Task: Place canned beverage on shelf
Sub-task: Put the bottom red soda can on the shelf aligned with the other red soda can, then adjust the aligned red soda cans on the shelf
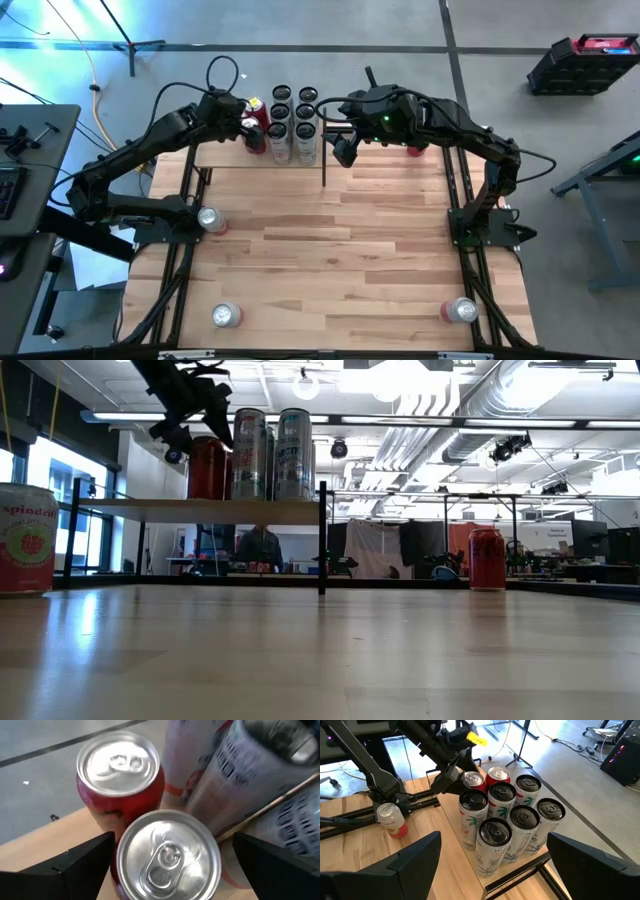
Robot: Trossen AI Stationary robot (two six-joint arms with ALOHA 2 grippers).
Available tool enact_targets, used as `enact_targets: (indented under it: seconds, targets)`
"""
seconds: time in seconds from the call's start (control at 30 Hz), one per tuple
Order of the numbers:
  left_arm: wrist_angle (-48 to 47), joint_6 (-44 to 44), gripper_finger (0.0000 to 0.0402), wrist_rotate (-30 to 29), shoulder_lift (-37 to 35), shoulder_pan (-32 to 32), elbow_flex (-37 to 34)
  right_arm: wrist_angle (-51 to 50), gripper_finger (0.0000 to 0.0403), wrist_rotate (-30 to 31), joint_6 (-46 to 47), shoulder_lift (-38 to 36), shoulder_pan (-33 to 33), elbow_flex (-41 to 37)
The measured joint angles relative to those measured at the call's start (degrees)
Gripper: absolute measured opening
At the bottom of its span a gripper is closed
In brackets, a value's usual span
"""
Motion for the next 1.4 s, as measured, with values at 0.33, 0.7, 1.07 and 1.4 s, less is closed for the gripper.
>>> enact_targets:
  seconds: [0.33,0.7,1.07,1.4]
  targets:
    - [-0.3,2.0,0.0393,-4.3,0.0,0.5,4.4,0.0,0.0349,0.0,0.3,0.0,0.0,0.0]
    - [0.3,-0.1,0.0392,1.8,1.5,9.1,4.8,0.0,0.0349,0.0,0.4,0.0,0.0,0.0]
    - [0.2,-1.1,0.0392,6.4,5.6,9.5,4.8,0.0,0.0349,0.0,1.2,0.0,0.0,0.0]
    - [3.0,-0.9,0.0392,5.9,7.2,9.5,4.8,0.0,0.0349,0.0,1.5,0.0,0.0,0.0]
